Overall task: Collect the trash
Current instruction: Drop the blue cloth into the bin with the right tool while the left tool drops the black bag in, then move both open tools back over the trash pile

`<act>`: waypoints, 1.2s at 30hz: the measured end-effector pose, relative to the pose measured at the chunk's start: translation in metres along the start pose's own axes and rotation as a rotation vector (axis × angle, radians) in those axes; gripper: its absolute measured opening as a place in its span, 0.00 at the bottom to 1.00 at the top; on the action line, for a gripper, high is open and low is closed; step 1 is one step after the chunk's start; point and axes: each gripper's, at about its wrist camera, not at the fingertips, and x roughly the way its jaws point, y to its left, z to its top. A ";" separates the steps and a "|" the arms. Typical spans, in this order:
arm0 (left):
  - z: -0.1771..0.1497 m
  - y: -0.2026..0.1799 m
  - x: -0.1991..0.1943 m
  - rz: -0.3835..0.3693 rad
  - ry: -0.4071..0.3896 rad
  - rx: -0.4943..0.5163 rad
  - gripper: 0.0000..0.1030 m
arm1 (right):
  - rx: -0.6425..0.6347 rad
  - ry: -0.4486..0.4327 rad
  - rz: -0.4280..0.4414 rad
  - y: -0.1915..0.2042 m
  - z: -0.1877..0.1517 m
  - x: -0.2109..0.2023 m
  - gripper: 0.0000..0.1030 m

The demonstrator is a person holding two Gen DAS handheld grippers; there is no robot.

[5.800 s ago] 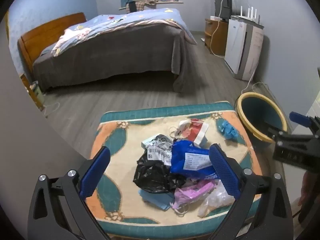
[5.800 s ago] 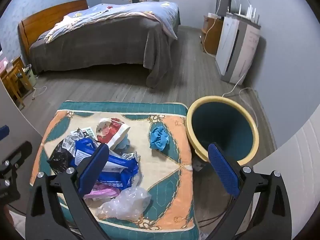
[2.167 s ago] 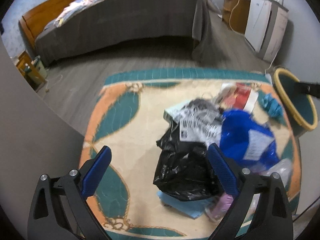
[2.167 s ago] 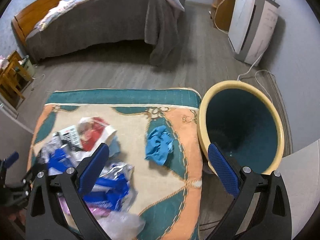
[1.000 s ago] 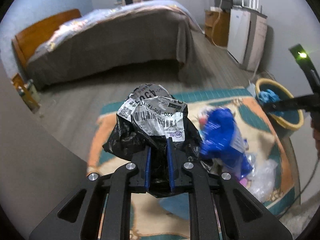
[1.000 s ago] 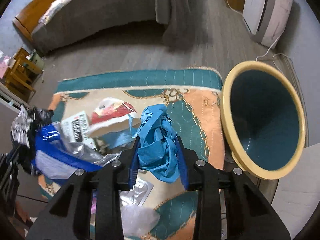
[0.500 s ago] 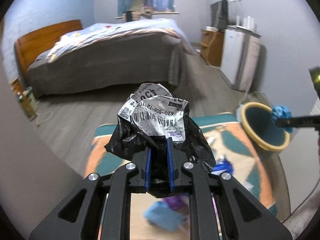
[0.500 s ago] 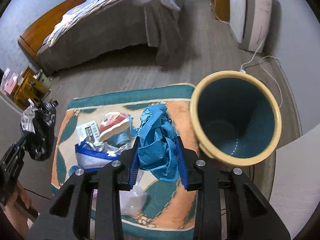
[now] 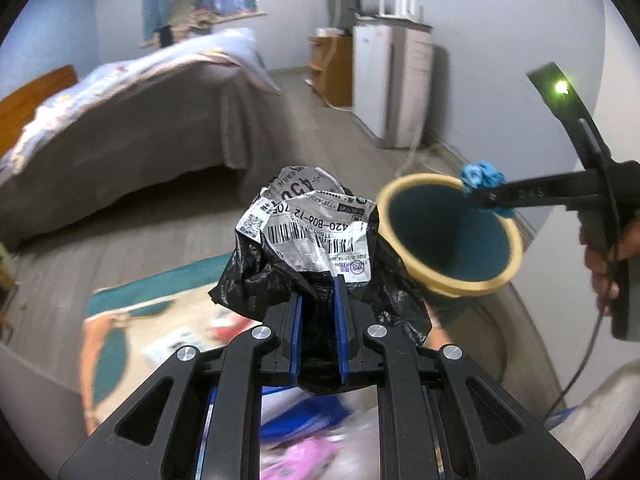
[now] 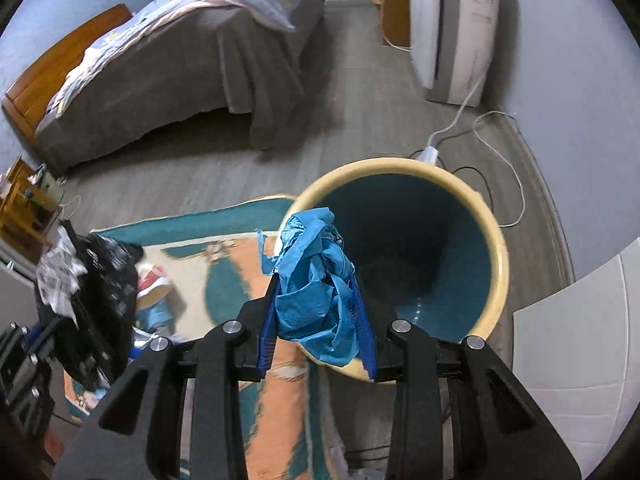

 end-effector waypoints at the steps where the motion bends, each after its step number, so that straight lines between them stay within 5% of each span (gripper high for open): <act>1: 0.002 -0.005 0.007 -0.017 0.010 0.001 0.15 | 0.009 -0.003 -0.011 -0.007 0.002 0.001 0.32; 14: 0.031 -0.073 0.088 -0.125 0.106 0.123 0.17 | 0.135 0.020 -0.073 -0.058 0.004 0.021 0.38; 18: 0.040 -0.079 0.100 -0.131 0.097 0.135 0.32 | 0.157 0.010 -0.075 -0.062 0.007 0.022 0.56; 25: 0.047 -0.077 0.105 -0.109 0.068 0.127 0.76 | 0.178 0.000 -0.092 -0.069 0.011 0.024 0.76; 31: 0.046 -0.063 0.095 -0.048 0.049 0.092 0.86 | 0.171 -0.010 -0.107 -0.067 0.013 0.019 0.94; 36: 0.042 -0.035 0.069 -0.010 0.030 0.023 0.90 | 0.140 -0.021 -0.100 -0.053 0.015 0.013 0.94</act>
